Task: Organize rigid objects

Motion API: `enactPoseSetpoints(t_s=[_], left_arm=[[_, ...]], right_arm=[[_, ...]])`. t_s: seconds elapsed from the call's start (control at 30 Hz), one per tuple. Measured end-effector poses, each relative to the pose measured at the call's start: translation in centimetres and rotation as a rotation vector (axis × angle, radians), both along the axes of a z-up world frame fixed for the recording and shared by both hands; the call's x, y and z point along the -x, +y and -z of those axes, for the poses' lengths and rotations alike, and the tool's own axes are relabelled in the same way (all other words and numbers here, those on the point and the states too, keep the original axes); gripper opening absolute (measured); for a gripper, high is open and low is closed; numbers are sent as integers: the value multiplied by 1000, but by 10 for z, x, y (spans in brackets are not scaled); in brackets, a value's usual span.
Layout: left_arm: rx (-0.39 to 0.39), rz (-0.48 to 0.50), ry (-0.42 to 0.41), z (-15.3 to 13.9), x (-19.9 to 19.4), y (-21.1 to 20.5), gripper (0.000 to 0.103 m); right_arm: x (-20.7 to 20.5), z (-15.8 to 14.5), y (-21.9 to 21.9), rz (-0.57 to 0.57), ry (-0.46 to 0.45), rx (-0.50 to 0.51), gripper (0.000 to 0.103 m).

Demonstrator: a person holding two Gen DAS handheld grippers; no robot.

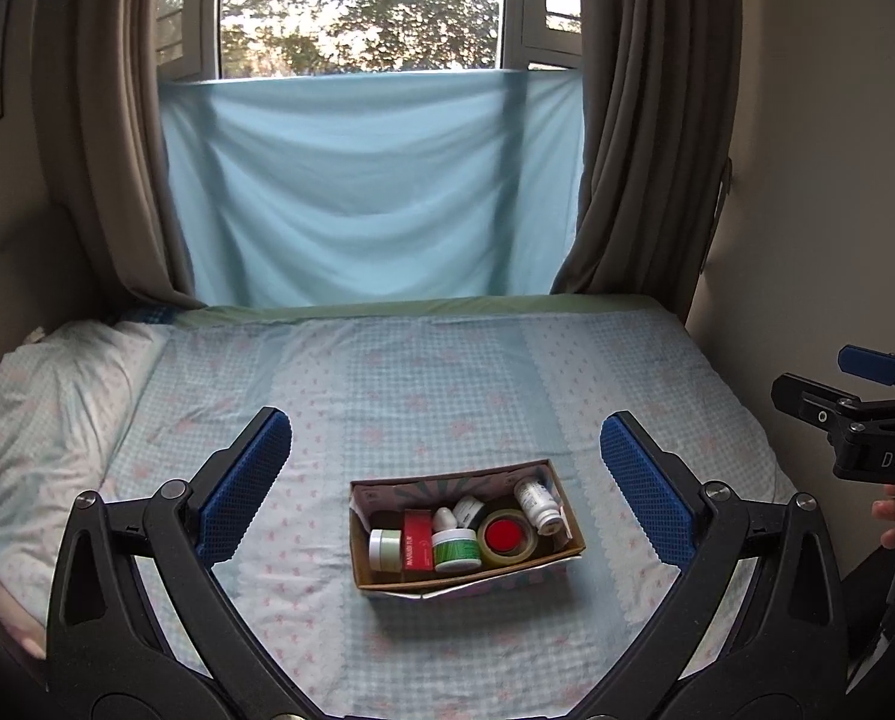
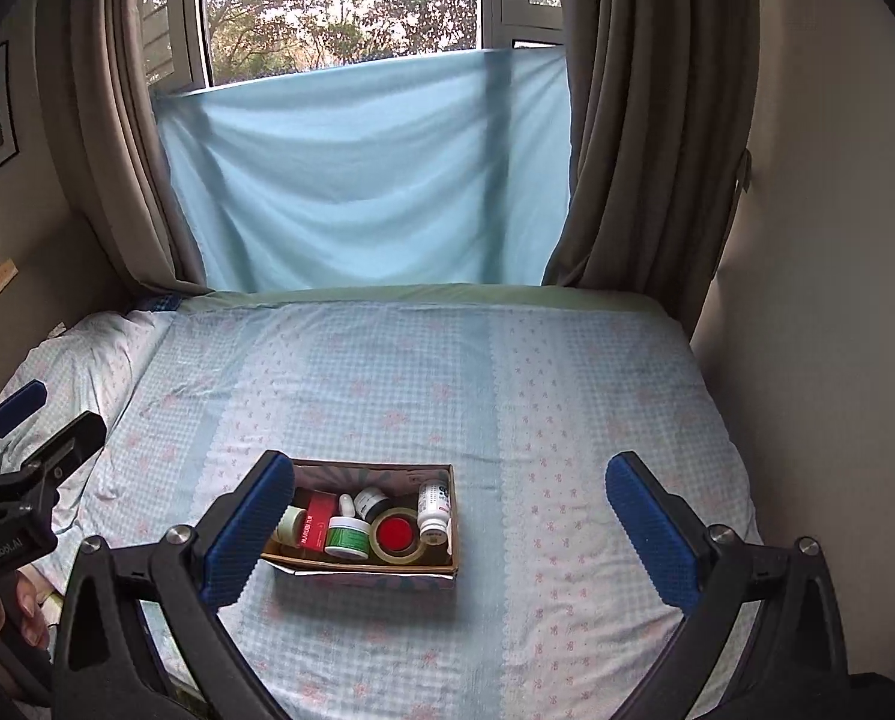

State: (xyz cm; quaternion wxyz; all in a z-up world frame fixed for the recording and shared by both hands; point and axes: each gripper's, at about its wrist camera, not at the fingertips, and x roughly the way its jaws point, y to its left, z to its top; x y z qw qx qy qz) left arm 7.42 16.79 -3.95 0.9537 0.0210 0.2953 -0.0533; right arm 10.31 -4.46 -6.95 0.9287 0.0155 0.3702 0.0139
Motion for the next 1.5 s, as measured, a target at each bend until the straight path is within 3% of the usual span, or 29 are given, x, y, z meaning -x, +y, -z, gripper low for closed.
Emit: enactPoseSetpoints(t_s=[0.4,1.5], left_arm=[[10,-54,-74,-13,45,-15,103],[6,-16,-133,-21,60,-37,103]], right_arm=[[33,2,-16,2,-56,-4,103],[53,-12,-28,55,-151,10,103]])
